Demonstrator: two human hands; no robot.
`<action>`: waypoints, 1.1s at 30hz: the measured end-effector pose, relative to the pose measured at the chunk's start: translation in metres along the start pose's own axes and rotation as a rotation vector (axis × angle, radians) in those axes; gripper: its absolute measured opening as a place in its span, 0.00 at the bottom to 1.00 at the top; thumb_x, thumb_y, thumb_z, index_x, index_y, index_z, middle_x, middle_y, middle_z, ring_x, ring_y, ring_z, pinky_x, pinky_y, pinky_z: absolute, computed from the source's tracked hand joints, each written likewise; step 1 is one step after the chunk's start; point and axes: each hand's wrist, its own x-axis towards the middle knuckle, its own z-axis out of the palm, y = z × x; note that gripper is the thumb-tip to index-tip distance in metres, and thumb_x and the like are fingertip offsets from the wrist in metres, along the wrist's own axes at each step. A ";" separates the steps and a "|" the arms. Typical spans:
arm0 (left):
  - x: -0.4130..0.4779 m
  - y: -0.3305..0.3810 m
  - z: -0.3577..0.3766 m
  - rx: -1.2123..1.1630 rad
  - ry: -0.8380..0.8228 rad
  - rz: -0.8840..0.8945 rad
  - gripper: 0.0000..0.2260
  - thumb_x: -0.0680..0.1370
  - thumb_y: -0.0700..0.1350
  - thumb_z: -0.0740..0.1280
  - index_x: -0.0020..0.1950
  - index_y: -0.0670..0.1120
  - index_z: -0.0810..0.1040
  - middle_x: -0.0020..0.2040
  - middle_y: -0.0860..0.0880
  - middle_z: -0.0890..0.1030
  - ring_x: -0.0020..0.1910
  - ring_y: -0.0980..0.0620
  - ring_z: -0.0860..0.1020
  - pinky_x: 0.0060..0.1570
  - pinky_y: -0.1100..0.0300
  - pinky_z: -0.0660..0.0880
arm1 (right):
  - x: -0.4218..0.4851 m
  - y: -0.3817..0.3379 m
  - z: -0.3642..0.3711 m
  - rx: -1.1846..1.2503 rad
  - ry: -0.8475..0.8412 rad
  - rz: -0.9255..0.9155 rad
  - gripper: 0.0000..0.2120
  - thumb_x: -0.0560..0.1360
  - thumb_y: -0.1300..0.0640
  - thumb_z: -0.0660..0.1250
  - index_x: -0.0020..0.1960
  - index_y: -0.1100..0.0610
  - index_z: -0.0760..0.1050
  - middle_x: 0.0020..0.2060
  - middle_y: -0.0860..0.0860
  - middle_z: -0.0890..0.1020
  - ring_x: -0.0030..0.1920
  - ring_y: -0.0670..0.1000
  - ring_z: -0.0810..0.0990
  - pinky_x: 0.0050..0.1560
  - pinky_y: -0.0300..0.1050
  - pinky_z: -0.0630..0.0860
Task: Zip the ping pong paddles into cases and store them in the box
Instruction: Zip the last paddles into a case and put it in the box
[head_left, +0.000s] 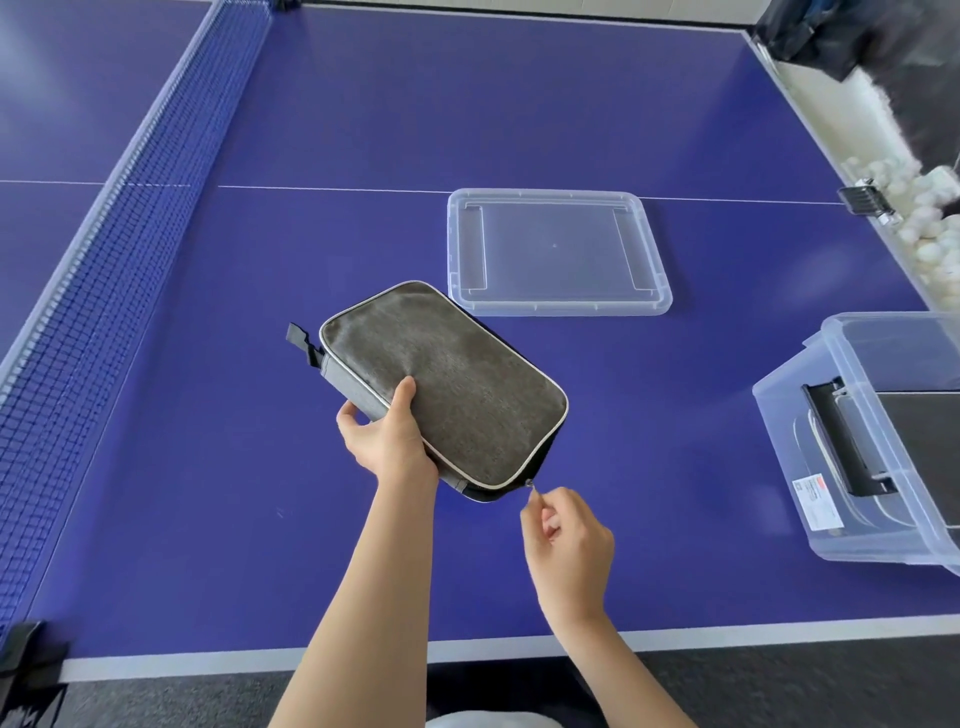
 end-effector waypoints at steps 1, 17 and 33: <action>-0.001 0.000 0.000 0.010 -0.014 0.000 0.29 0.65 0.48 0.78 0.61 0.54 0.69 0.52 0.52 0.78 0.50 0.50 0.80 0.52 0.48 0.80 | 0.002 0.003 0.000 -0.004 0.000 0.030 0.16 0.74 0.54 0.62 0.29 0.57 0.66 0.23 0.47 0.67 0.22 0.49 0.64 0.22 0.38 0.60; -0.022 0.026 -0.016 0.125 -0.321 0.038 0.20 0.70 0.43 0.76 0.57 0.52 0.72 0.43 0.48 0.82 0.42 0.47 0.82 0.41 0.50 0.81 | 0.074 0.053 -0.022 0.176 -0.062 0.326 0.05 0.76 0.58 0.68 0.44 0.58 0.81 0.33 0.50 0.82 0.29 0.48 0.80 0.32 0.48 0.76; -0.021 0.033 -0.039 0.354 -0.752 0.052 0.22 0.66 0.40 0.77 0.57 0.52 0.75 0.47 0.43 0.85 0.42 0.44 0.84 0.35 0.51 0.80 | 0.127 0.016 -0.047 0.693 -0.189 0.519 0.06 0.75 0.67 0.67 0.44 0.60 0.82 0.32 0.50 0.82 0.30 0.46 0.78 0.37 0.37 0.77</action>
